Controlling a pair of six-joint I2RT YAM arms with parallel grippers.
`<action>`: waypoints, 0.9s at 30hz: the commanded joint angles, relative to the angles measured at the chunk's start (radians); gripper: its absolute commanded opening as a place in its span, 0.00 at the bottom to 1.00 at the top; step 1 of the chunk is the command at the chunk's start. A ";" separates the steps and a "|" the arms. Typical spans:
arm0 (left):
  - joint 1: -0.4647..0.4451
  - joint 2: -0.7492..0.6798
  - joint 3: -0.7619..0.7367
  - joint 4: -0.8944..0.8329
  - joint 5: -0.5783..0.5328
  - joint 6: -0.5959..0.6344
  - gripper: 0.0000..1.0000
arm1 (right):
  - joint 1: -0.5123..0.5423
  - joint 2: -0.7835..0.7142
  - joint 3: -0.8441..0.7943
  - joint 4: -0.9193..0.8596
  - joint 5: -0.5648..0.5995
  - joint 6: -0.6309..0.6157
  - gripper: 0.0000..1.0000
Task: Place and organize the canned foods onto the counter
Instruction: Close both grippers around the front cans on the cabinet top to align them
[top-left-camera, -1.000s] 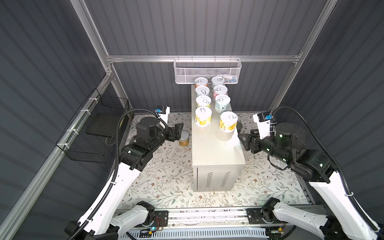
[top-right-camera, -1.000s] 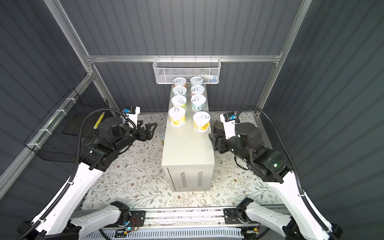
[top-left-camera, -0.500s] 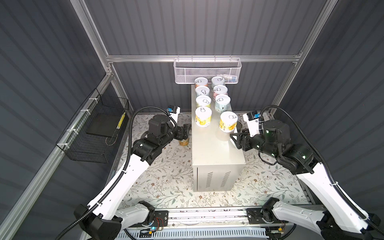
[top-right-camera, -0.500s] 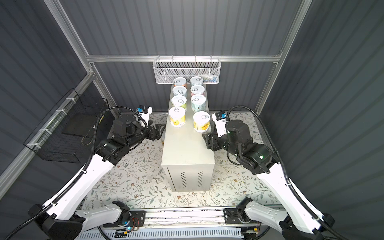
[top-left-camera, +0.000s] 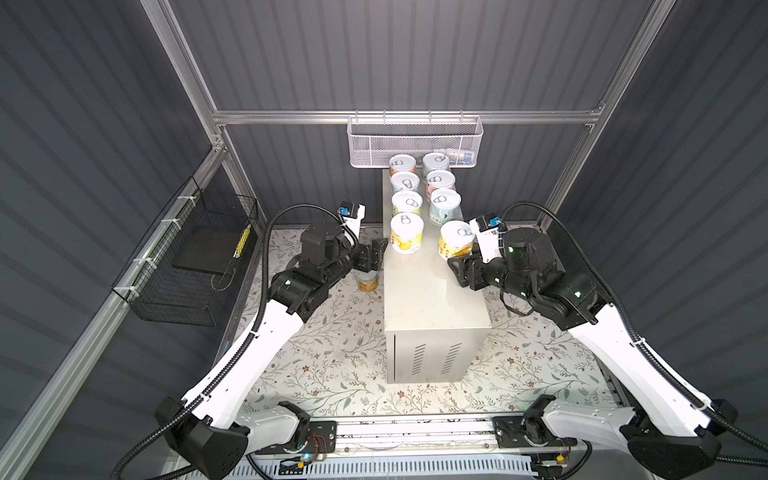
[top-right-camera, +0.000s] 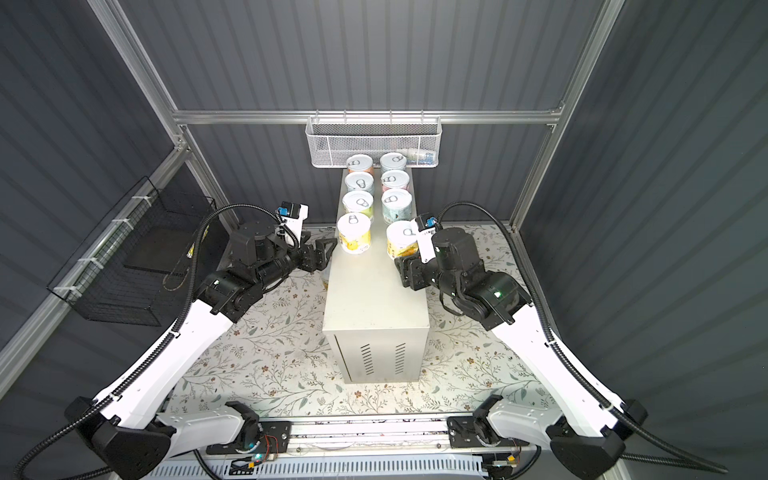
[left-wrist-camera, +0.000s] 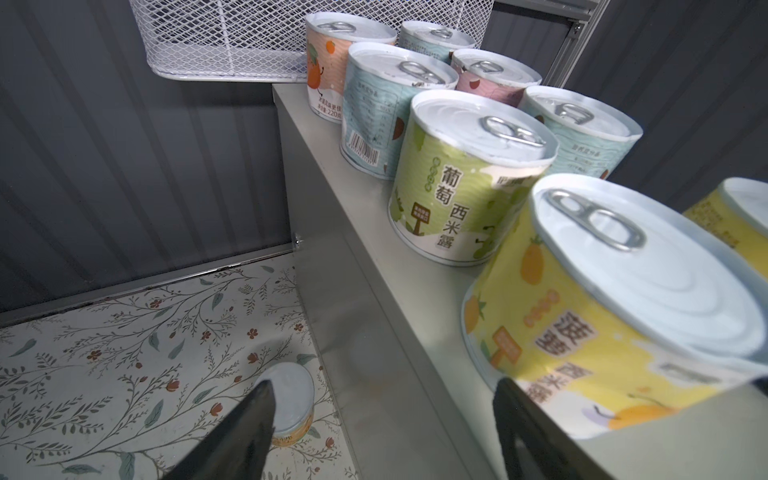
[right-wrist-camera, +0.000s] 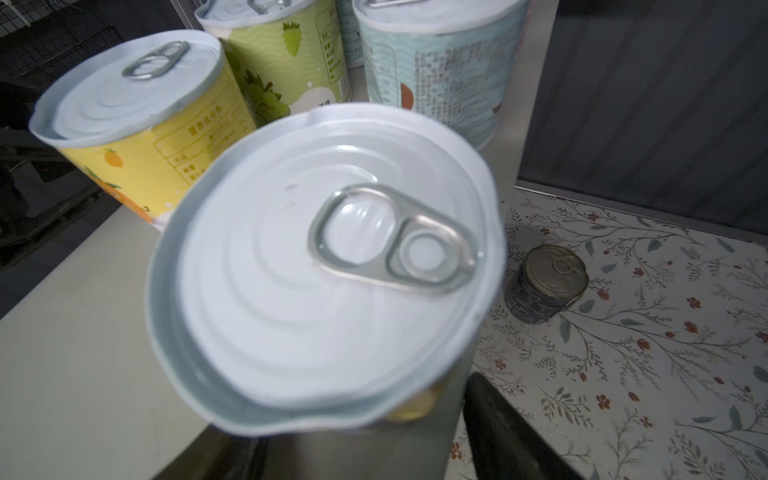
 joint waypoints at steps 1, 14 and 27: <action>-0.006 0.019 0.039 0.024 0.023 0.013 0.83 | -0.004 0.024 0.041 0.034 0.015 -0.020 0.73; -0.011 0.056 0.054 0.040 0.025 0.015 0.83 | -0.015 0.095 0.079 0.089 -0.046 -0.034 0.73; -0.011 0.075 0.055 0.043 0.012 0.019 0.84 | -0.013 0.128 0.114 0.114 -0.100 -0.044 0.73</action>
